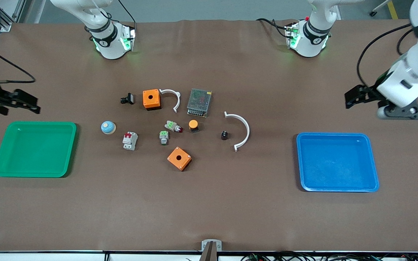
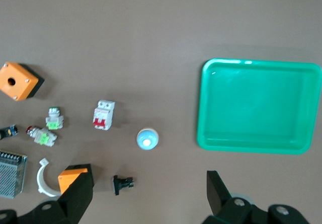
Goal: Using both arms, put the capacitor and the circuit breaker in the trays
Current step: 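Reach the right gripper to the breaker while the left gripper reaches the capacitor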
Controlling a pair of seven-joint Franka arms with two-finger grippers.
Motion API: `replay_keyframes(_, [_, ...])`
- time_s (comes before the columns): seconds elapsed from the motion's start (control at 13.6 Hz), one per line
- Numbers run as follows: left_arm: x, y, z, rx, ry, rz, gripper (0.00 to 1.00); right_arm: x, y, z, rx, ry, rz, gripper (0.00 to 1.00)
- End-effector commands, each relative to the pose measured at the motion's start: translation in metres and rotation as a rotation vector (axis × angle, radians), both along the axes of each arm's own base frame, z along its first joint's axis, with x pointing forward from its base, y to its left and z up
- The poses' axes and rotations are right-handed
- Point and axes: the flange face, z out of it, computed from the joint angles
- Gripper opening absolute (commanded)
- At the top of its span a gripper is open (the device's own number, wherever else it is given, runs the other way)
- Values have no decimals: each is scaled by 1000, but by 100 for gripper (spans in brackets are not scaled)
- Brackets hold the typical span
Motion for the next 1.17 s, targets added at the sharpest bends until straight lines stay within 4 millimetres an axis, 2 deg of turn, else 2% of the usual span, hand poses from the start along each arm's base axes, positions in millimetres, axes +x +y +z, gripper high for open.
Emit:
replay_keyframes(0.0, [10,-59,-48,0,12,95,100,7,36,-39,-19,62,-29,100])
replay_keyframes(0.07, [13,-82,-70,-4,17,129,100,8,49,-52,-21,77,-17,100])
replay_keyframes(0.22, [19,-124,-103,-26,-1,178,100,10,59,-81,-10,76,-34,100])
replay_keyframes(0.29, [18,-148,-119,-34,-5,214,100,9,64,-102,3,70,-37,100])
replay_keyframes(0.51, [12,-203,-157,-58,-12,317,100,6,66,-163,42,44,-59,100])
replay_keyframes(0.66, [7,-234,-187,-65,-13,385,100,4,68,-192,65,44,-76,100])
replay_keyframes(0.88, [-8,-283,-238,-20,-52,478,100,4,78,-221,87,71,-89,100])
replay_keyframes(1.1, [-23,-318,-286,-46,-37,575,96,6,90,-246,76,87,-104,100])
